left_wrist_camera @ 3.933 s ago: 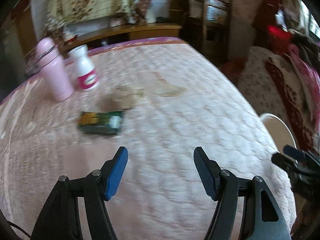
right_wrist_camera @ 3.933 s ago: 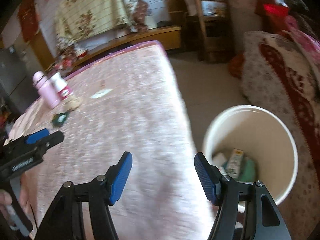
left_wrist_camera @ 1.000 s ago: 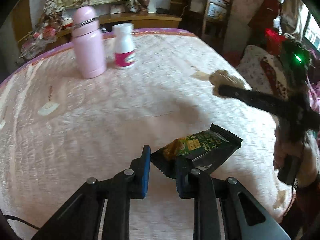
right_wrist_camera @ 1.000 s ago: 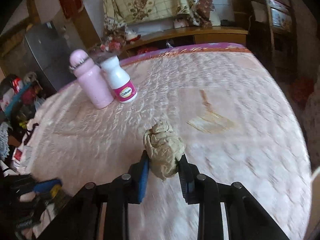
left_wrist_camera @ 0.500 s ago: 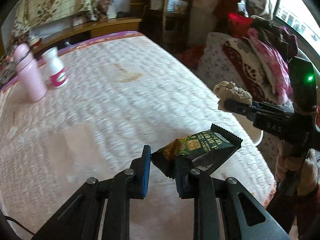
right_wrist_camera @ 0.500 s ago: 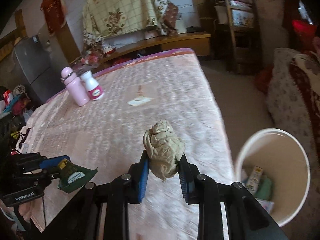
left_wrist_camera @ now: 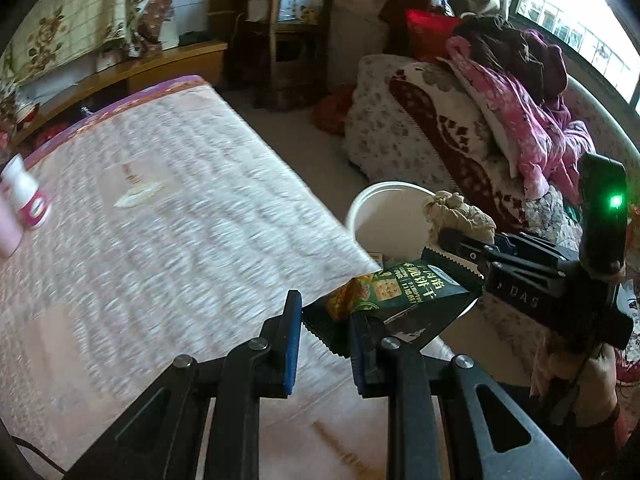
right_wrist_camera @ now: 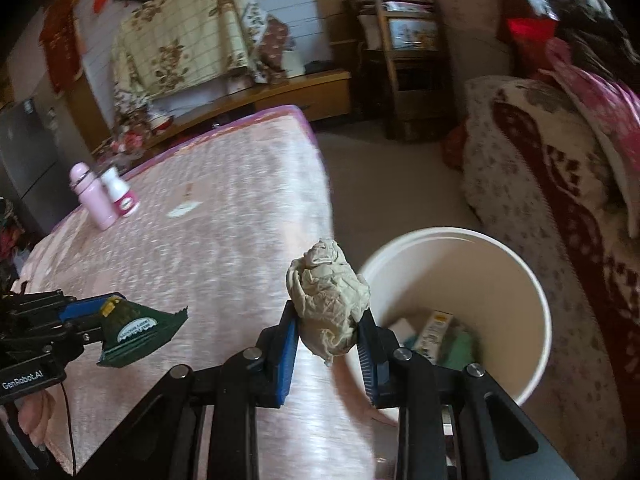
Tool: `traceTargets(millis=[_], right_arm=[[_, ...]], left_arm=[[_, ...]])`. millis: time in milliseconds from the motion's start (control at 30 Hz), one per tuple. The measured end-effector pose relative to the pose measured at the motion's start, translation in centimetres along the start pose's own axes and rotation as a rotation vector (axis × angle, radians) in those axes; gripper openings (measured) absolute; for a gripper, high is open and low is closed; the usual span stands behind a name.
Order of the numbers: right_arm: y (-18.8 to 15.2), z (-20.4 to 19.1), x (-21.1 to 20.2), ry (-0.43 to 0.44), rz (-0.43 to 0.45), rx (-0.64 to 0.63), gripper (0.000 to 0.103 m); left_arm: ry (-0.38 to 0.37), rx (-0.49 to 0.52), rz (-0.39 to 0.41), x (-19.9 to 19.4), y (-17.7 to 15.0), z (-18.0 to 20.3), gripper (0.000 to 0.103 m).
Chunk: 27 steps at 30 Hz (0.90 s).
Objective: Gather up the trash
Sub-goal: 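Carry the snack packet and beige cloth over the cream bucket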
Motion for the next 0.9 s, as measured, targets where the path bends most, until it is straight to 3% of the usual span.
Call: traceTargets(millis=[367, 900], right_arm=[[-1.9, 7.2, 0.4, -0.102, -0.002, 0.111, 0.03], [-2.8, 11.1, 1.4, -0.151, 0.004, 0.211, 0.03]], left_arm=[[0.009, 0.036, -0.022, 4.2, 1.9, 4.8, 0.023], [0.035, 0.033, -0.045, 8.5, 4.2, 7.9, 0.023]])
Point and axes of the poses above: each gripper's, at about its wrist camera, not at the fingertips, and x roughly the way its jaws point, z to its right, y to its top, the point moved 6 cm from there along x, roughly the way its jaws point, and after that the axes turned 7 degrees about -x, right-handed, at the moved point
